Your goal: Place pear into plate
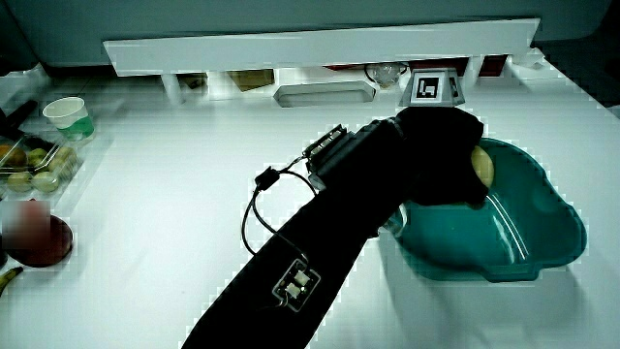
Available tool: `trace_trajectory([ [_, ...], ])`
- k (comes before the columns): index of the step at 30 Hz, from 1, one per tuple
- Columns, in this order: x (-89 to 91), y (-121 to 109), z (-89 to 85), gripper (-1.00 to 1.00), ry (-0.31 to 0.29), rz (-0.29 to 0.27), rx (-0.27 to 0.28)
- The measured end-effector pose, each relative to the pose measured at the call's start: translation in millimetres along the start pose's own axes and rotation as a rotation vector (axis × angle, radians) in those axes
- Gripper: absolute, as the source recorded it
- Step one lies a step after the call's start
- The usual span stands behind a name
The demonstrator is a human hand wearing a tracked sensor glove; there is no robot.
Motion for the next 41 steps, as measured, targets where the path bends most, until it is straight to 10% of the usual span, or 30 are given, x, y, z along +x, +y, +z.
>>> trace_trajectory([
  [1, 11.0, -16.4, 7.9, 0.0, -0.02, 0.086, -0.037],
  [2, 19.3, -22.0, 11.1, 0.0, -0.079, -0.083, -0.069],
  [3, 13.1, -7.4, -2.3, 0.0, -0.006, 0.069, -0.058],
  [32, 11.4, 28.9, -47.3, 0.0, -0.007, 0.151, -0.147],
  [36, 8.6, 27.8, -48.9, -0.24, -0.036, 0.153, -0.164],
  [37, 8.9, 25.9, -47.9, -0.29, -0.051, 0.141, -0.254],
  [38, 6.1, 28.5, -50.9, -0.35, -0.056, 0.162, -0.181],
  [41, 0.9, 29.4, -53.1, -0.53, -0.105, 0.155, -0.206],
])
